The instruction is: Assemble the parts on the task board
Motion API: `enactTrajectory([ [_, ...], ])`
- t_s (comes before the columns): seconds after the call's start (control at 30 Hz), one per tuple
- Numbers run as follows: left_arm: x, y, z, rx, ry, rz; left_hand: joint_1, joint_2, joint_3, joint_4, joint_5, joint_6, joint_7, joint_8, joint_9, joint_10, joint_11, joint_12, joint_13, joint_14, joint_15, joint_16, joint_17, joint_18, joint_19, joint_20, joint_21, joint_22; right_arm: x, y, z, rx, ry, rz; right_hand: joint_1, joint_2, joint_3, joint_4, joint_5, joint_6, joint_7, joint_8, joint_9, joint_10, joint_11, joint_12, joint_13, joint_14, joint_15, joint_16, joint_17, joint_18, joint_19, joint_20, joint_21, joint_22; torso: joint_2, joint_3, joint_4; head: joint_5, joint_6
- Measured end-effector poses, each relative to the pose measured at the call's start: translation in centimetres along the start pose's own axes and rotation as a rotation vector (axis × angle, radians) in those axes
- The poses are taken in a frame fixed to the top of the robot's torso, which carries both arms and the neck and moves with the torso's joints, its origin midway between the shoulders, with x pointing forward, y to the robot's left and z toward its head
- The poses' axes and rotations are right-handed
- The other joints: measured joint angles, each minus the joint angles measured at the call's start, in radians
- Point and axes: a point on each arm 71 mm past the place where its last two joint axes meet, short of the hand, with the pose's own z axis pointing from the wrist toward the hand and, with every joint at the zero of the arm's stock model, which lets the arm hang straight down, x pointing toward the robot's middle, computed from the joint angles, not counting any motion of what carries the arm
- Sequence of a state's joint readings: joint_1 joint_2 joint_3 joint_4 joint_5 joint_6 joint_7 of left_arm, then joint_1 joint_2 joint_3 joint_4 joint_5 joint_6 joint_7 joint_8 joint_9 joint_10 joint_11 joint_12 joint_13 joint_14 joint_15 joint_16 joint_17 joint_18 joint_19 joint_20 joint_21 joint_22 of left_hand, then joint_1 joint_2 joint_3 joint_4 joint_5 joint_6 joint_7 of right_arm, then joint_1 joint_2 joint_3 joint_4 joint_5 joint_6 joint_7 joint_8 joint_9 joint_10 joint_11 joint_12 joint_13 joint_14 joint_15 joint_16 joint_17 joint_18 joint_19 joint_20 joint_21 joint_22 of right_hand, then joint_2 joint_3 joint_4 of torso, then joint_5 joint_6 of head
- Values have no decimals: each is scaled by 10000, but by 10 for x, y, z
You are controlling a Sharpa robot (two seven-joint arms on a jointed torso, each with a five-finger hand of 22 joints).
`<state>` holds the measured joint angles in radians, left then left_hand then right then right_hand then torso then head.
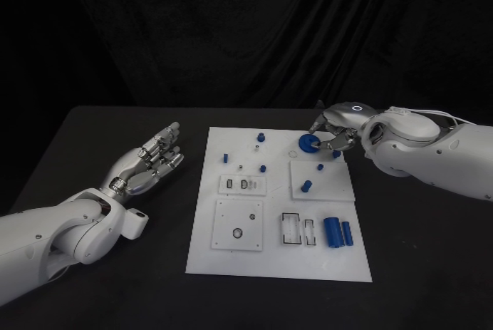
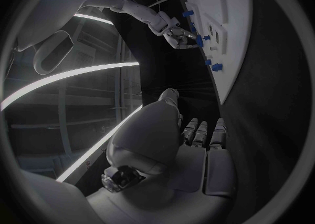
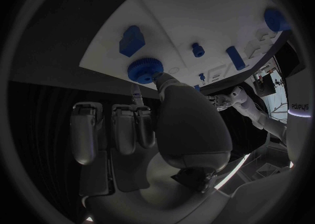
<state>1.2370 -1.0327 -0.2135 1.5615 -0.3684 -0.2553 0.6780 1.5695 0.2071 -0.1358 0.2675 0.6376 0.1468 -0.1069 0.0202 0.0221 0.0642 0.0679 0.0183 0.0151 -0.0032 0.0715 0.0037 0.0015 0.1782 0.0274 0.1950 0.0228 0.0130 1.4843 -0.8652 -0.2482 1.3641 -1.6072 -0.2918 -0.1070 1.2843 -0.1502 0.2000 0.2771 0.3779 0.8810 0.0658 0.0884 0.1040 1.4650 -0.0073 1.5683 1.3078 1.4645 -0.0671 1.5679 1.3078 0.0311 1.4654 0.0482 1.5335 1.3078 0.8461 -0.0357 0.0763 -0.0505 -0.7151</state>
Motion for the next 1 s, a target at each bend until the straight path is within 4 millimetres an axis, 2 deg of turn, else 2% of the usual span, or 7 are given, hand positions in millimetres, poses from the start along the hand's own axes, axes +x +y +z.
enactTrajectory([
  [0.33,0,0,0,-4,18,-12,0,0,0,0,0,40,40,0,-1,0,0,0,1,0,0,0,1,0,0,0,0,0,5,2,2,20,210,4,56,54,-26,27,7,173,32,85,131,0,0,0,-1,0,0,0,-1,1,0,0,0,-1,-1,-1,11,-22,-25],
  [0.5,0,0,0,-3,36,-25,0,0,0,0,0,84,84,0,-1,0,0,0,1,0,0,0,2,0,0,0,0,0,5,2,3,44,250,4,153,-37,-54,-1,7,340,46,144,206,0,0,0,-1,-1,0,0,-1,2,0,0,0,-1,-2,-3,11,-26,-37],
  [0.83,0,1,0,-10,54,-36,0,0,14,15,0,88,88,0,8,0,0,0,1,0,0,0,-4,0,0,0,0,0,5,3,4,64,252,10,357,-35,-110,-57,8,463,-7,213,407,-1,0,-1,-2,0,0,0,-2,2,-1,0,0,-3,1,-8,5,-4,-36],
  [0.9,-1,1,0,-12,55,-36,0,0,27,28,0,88,88,0,8,0,0,0,1,0,0,0,-5,-1,0,0,0,0,4,3,4,63,245,12,423,31,-110,-57,7,587,-23,312,528,-1,1,0,-2,-1,0,0,-1,3,-1,1,0,-3,1,-8,4,-3,-36],
  [1.0,0,1,0,-12,68,-43,0,0,27,28,0,126,125,0,8,0,0,0,2,0,0,0,-6,0,0,0,0,0,4,4,5,45,217,20,492,100,-199,-144,-2,945,-91,580,843,1,-141,0,-3,27,-28,0,-2,3,35,-35,0,-3,0,-7,1,-3,-36],
])
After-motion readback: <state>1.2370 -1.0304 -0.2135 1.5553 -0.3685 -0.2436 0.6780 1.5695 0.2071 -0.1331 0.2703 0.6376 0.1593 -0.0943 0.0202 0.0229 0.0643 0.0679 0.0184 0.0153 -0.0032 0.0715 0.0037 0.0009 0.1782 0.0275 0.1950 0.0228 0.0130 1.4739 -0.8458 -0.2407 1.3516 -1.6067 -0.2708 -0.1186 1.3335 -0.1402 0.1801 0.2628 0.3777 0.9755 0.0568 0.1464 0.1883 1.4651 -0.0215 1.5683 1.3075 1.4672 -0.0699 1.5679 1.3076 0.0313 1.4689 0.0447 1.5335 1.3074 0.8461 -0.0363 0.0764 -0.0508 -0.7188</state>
